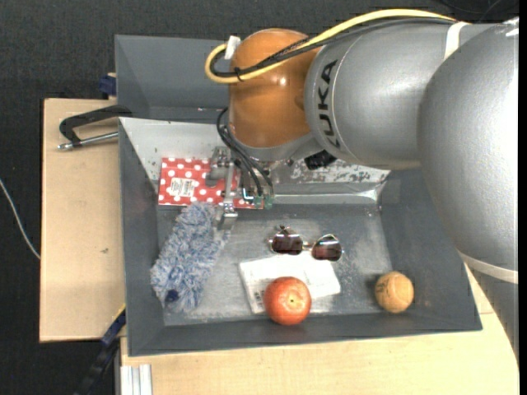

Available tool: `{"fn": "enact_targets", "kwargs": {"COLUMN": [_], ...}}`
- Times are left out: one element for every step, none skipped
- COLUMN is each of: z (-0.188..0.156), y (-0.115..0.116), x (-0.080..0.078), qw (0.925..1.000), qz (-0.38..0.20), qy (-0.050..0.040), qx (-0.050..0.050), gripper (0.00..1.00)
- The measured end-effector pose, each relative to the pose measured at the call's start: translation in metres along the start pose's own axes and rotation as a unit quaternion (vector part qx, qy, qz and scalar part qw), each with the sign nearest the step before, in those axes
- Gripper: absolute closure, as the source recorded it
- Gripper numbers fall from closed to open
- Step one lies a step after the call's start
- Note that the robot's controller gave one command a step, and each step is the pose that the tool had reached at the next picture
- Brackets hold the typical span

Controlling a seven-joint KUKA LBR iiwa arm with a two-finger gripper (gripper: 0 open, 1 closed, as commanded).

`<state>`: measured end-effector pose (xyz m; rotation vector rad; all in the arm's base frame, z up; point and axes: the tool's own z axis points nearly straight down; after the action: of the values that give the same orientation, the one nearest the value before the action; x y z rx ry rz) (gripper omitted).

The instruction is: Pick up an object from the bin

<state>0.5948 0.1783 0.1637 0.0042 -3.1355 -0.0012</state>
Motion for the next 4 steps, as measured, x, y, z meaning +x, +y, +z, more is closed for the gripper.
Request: {"fn": "enact_targets", "kwargs": {"z": [-0.002,-0.038,-0.003,0.085], "y": [0.000,-0.007,0.000,0.048], "x": [0.000,0.001,0.004,0.006], "qw": [1.0000,0.9985,0.9968,0.9993], "qz": [0.000,-0.055,-0.079,-0.038], "qy": [-0.0013,-0.0037,-0.0091,0.0009], "qx": [0.000,0.000,-0.001,0.003], "gripper": [0.00,0.00,0.00,1.00]}}
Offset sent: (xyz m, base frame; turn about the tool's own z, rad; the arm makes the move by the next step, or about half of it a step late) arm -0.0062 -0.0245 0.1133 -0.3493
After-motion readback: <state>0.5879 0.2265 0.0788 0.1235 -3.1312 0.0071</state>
